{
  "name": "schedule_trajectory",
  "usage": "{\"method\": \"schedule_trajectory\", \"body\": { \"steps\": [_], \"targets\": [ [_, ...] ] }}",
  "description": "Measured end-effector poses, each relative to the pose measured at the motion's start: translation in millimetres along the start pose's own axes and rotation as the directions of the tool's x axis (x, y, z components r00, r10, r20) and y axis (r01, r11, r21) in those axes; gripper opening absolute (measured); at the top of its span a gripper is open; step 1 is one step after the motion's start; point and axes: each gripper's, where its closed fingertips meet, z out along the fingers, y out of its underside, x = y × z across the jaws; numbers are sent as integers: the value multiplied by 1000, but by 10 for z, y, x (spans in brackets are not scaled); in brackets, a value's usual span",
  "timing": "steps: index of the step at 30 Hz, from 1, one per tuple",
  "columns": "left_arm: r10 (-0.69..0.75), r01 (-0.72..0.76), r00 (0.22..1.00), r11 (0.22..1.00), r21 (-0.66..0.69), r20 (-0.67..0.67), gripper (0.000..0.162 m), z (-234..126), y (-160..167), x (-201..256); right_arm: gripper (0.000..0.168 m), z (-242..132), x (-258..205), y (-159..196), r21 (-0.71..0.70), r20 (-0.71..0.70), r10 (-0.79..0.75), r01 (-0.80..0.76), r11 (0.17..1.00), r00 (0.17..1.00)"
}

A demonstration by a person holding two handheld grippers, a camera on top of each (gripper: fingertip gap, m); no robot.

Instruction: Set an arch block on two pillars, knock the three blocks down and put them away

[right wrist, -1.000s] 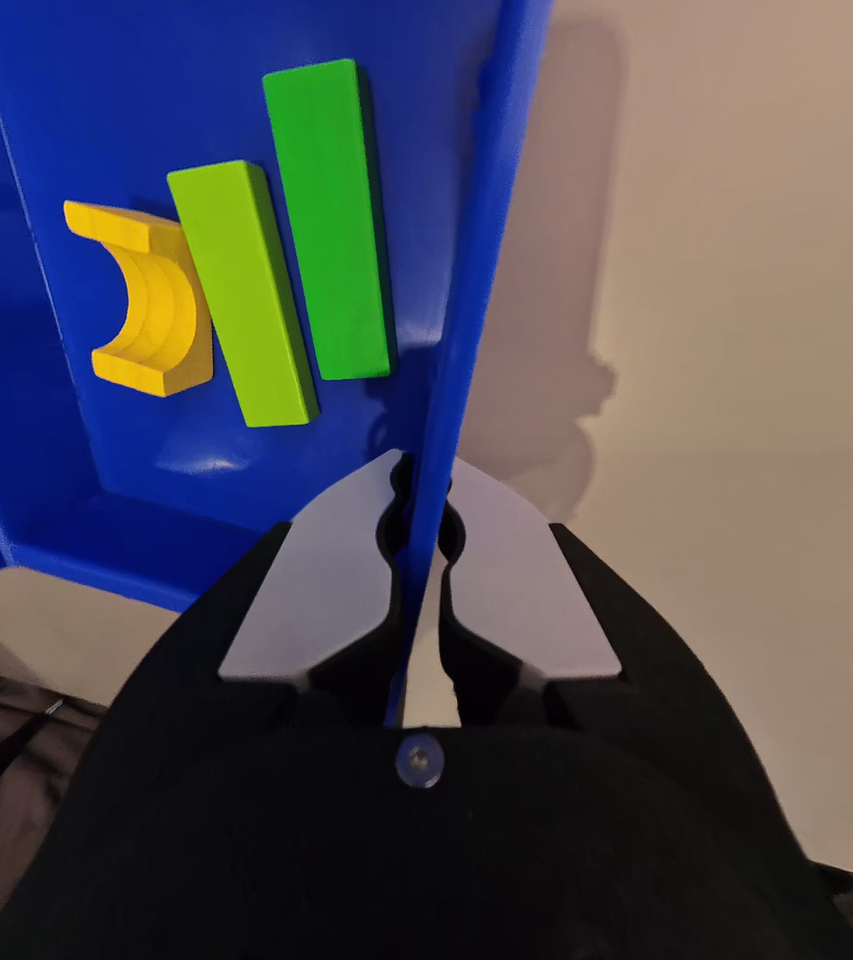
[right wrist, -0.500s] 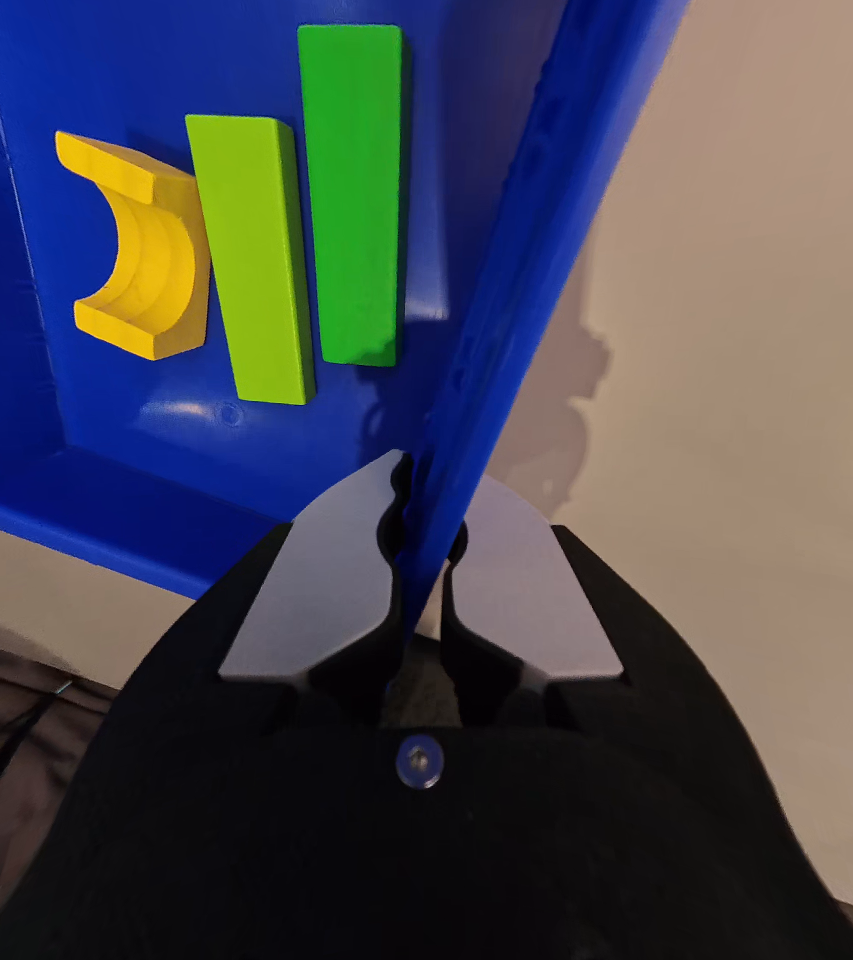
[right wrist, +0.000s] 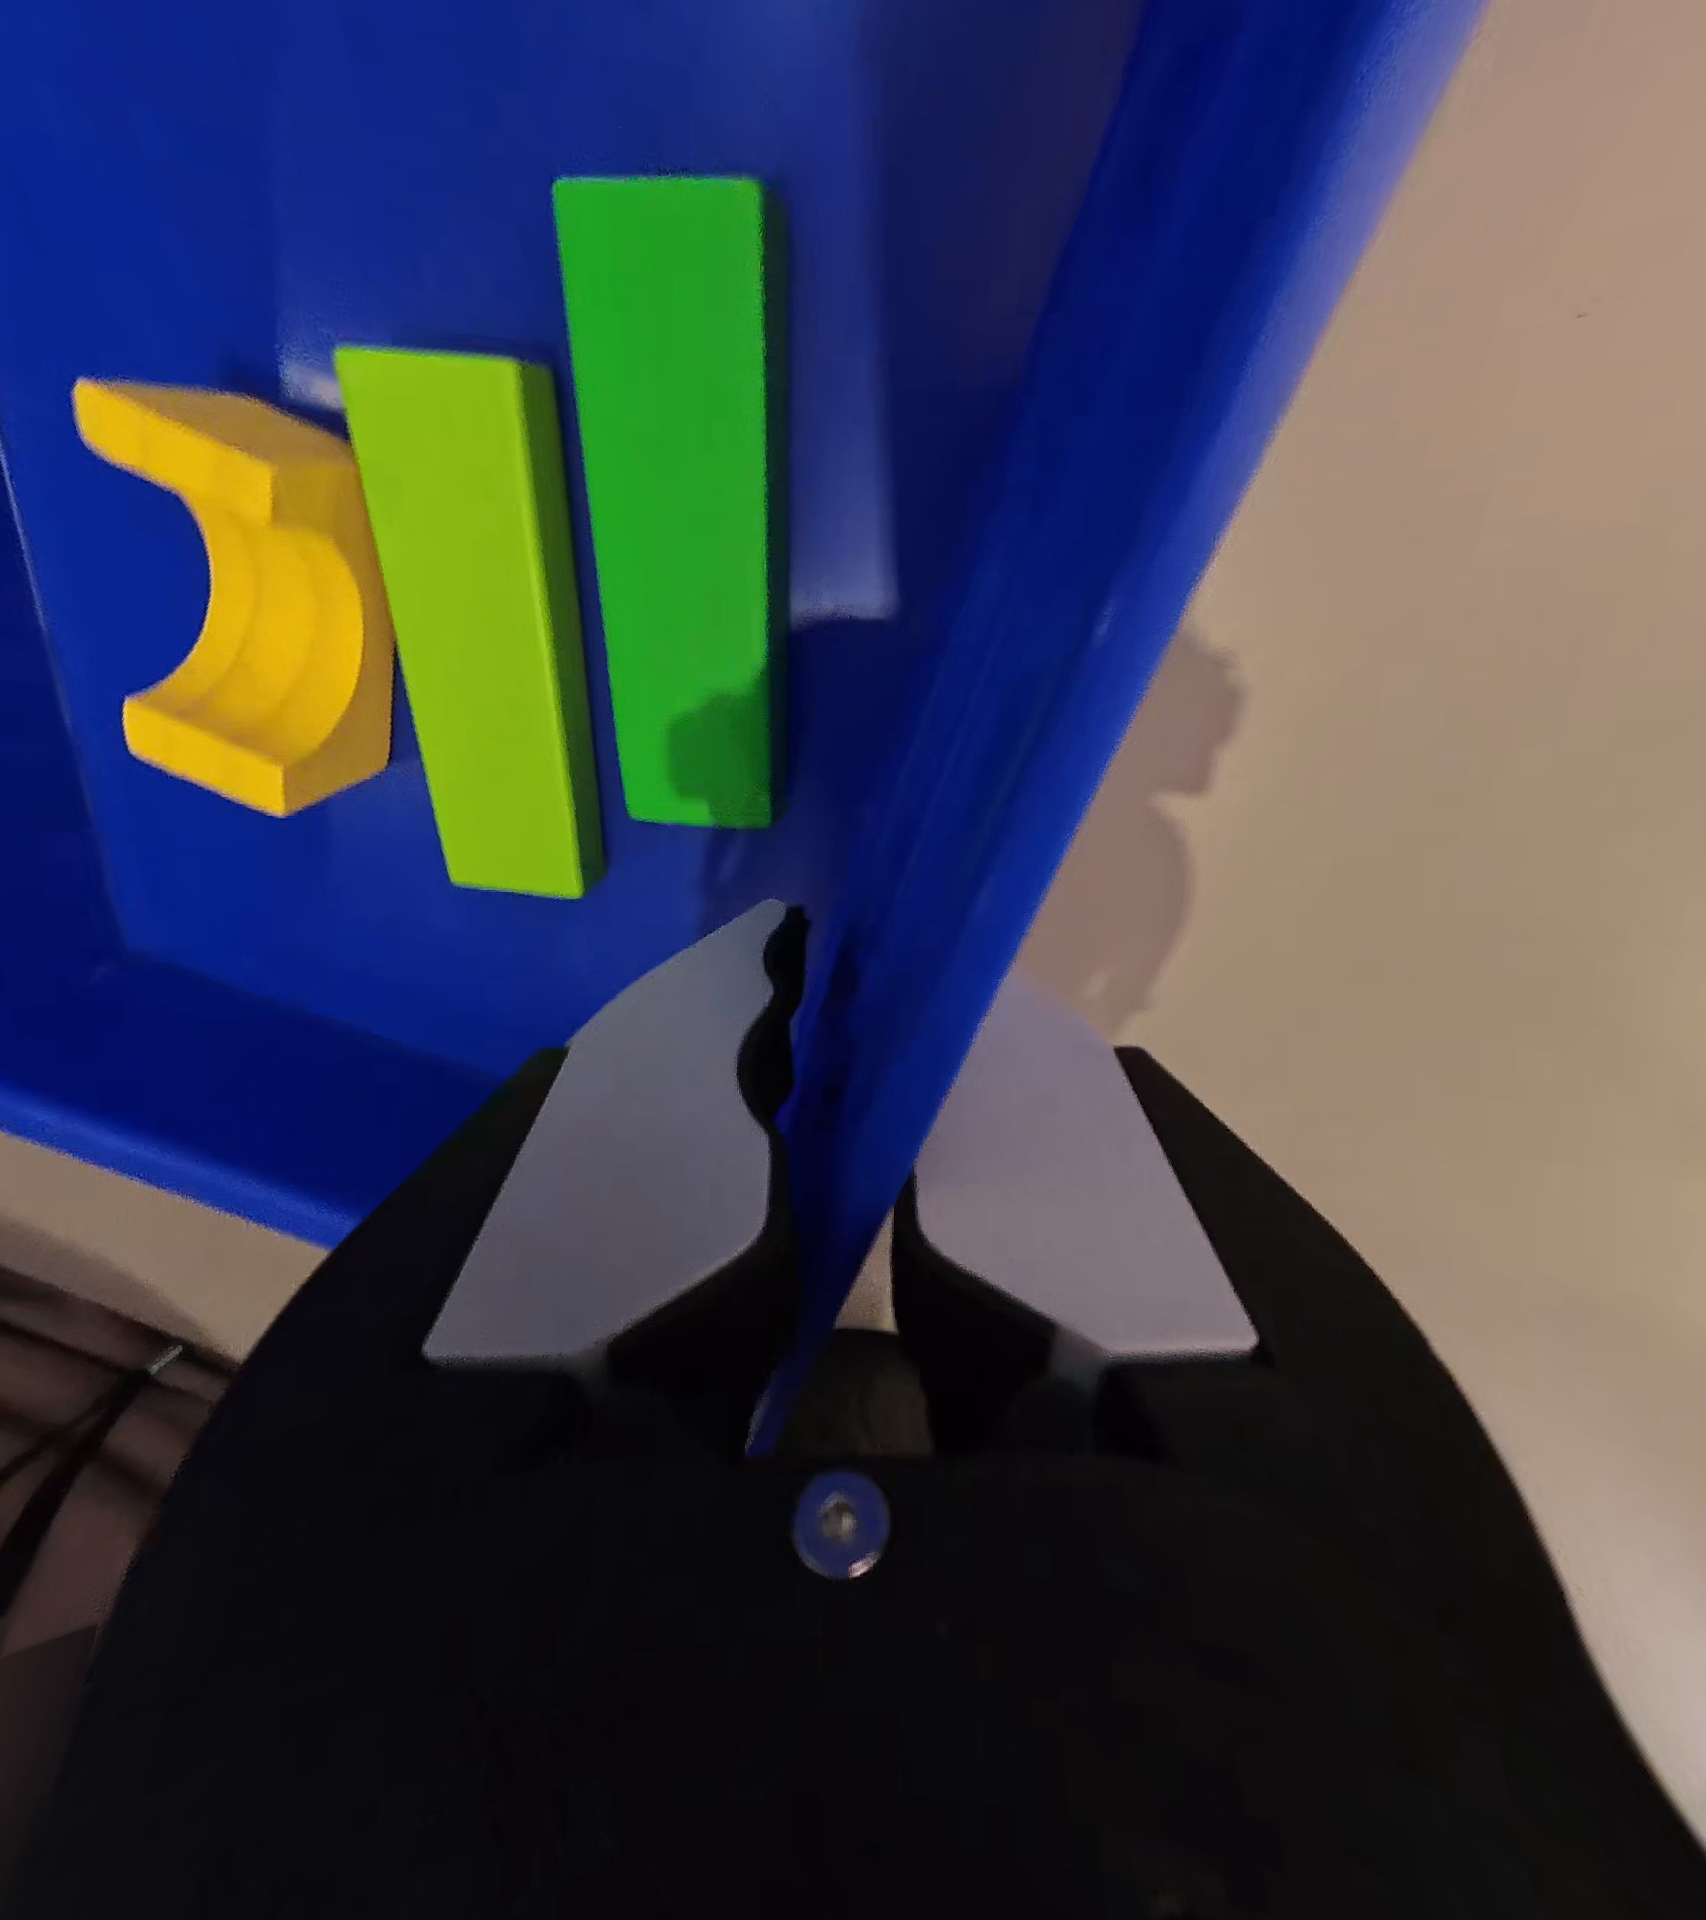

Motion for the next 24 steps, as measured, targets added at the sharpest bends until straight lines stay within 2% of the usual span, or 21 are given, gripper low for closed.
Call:
{"method": "schedule_trajectory", "body": {
  "steps": [3, 5, 7, 9, 10, 13, 17, 19, 21, 24],
  "targets": [
    [26, -26, 1000, 1000, -16, 3, 42, -5, -2, 106, 25, 73, 110, 1, -40, -87, 15, -18, 999, 996],
    [44, -43, 999, 999, -31, 31, 46, 0, 11, 96, 26, 60, 142, -13, -31, -117, 21, -25, 999, 993],
    [51, -51, 999, 998, -35, -5, 48, -8, 22, 115, 19, 64, 106, -11, -31, -80, 35, -37, 999, 996],
    [38, -39, 995, 999, -17, -88, 47, -38, 21, 159, 7, 59, 51, -9, -28, -33, 39, -40, 999, 999],
    [27, -28, 991, 1000, -2, -133, 45, -74, 18, 183, 6, 58, 52, -4, -27, -33, 43, -44, 999, 999],
    [31, -16, 982, 996, 82, -187, 39, -267, 0, 160, 6, 56, 53, 4, -29, -25, 49, -50, 998, 998],
    [43, 4, 986, 961, 275, -163, 36, -687, -41, -24, 6, 43, 115, 10, -40, -11, 30, -31, 999, 999],
    [47, 20, 986, 918, 396, -159, 36, -970, -41, -126, 7, 26, 185, 38, -49, 5, 11, -10, 999, 1000],
    [40, 35, 991, 841, 540, -126, 35, -1317, -17, -288, 7, 12, 244, 92, -54, 18, 18, -17, 998, 1000],
    [-74, 70, 997, 636, 769, -29, 35, -1968, 81, -659, 6, -9, 239, 207, -56, 35, 29, -27, 998, 999]
  ]
}}
